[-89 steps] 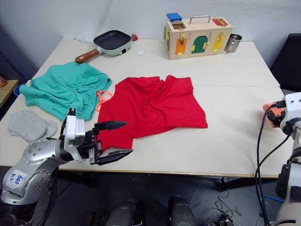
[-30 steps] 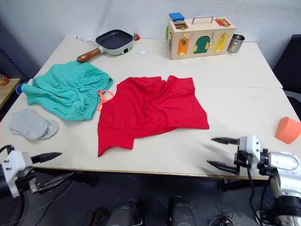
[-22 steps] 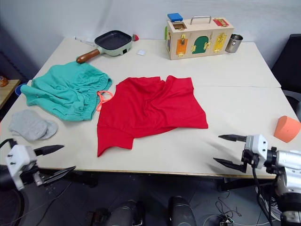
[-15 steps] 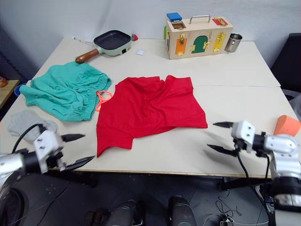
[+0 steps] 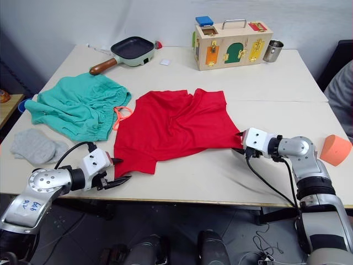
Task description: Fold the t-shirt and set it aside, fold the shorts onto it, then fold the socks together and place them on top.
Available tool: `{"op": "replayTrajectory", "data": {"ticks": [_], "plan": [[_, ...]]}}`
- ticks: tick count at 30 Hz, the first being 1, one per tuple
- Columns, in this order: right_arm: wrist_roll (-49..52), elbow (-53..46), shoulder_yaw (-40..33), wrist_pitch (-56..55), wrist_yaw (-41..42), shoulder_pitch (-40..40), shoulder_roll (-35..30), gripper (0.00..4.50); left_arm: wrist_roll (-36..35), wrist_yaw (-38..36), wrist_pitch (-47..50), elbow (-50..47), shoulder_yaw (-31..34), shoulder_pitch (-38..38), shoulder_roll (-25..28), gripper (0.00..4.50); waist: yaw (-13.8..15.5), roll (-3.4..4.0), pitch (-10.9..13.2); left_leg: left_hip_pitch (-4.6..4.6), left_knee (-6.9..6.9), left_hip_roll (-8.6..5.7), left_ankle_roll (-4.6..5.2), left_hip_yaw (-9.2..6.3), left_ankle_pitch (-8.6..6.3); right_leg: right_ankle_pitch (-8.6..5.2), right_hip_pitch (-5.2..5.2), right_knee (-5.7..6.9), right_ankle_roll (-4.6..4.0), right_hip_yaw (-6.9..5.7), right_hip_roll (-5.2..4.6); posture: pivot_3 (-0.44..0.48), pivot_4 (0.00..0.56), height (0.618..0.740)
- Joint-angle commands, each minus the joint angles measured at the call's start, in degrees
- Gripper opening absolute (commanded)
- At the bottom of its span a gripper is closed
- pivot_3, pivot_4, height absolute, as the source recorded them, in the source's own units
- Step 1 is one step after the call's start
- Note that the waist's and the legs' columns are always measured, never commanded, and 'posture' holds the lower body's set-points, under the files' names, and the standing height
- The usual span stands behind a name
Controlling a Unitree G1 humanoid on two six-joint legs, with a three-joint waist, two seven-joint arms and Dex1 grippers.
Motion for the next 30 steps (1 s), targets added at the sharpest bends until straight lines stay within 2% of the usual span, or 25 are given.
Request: {"op": "replayTrajectory", "data": {"ticks": [1,5,8,14,17,20,23,30], "plan": [[-0.70,1.18,1.10,1.47,-0.36,-0.29,0.49,1.31,0.74,0.53,0.47,0.05,1.00,0.10,0.49,2.16,-0.04,0.00,0.00,0.01,0.00,0.00,-0.01,0.00,0.00,0.00,0.00,0.02,0.00,0.00,0.00,0.000,0.150,0.740],[1.55,0.17,0.72,2.61,2.42,0.34,0.46,0.00,-0.81,-0.15,0.62,-0.47,2.85,0.90,0.49,0.86,-0.05,0.00,0.00,0.02,-0.01,0.00,-0.01,0.00,0.00,0.00,0.00,0.02,0.00,0.01,0.00,0.000,0.150,0.740],[3.59,-1.51,0.05,3.71,4.97,0.61,-0.26,0.00,-2.53,-2.52,-0.84,-0.45,4.17,1.79,1.10,0.02,-0.03,0.00,0.00,0.02,-0.02,0.01,-0.01,-0.01,0.00,0.00,0.00,0.01,-0.01,0.00,0.00,0.000,0.150,0.740],[9.58,-7.29,-1.67,8.74,14.37,3.04,-4.72,0.00,-3.55,-6.38,-6.17,0.52,6.87,3.29,3.20,0.02,0.09,0.00,0.00,0.01,-0.12,0.01,-0.02,-0.02,-0.01,-0.02,-0.02,-0.07,-0.04,-0.02,0.00,0.000,0.150,0.740],[15.84,-14.36,-3.21,13.78,25.28,8.48,-11.13,0.00,-7.66,-10.81,-9.75,-0.93,10.63,4.68,3.44,0.02,0.49,0.04,0.02,-0.04,-0.13,0.00,0.02,-0.06,-0.03,-0.02,-0.03,-0.13,-0.04,-0.06,-0.02,0.000,0.150,0.740],[19.24,-20.22,-3.96,18.67,30.38,13.59,-15.59,0.00,-9.60,-13.77,-11.88,-1.26,13.37,6.70,4.06,0.02,0.26,0.03,0.02,-0.12,-0.11,-0.01,0.10,-0.12,-0.10,-0.02,-0.02,-0.23,-0.04,-0.14,-0.07,0.000,0.150,0.740],[21.00,-26.15,-4.50,24.95,33.07,19.45,-20.21,0.00,-11.28,-16.54,-12.48,-1.52,15.99,9.61,5.18,0.02,-0.07,0.03,0.02,-0.10,-0.14,0.00,0.09,-0.13,-0.11,-0.02,0.02,-0.31,-0.04,-0.16,-0.07,0.000,0.150,0.740],[24.73,-36.95,-6.20,33.38,33.78,33.77,-26.36,0.00,-13.50,-23.83,-14.77,-3.26,18.59,18.32,7.12,0.02,0.22,0.04,0.02,-0.02,-0.26,0.02,0.01,-0.12,-0.17,-0.05,-0.01,-0.30,-0.09,-0.17,-0.07,0.000,0.150,0.740]]}}
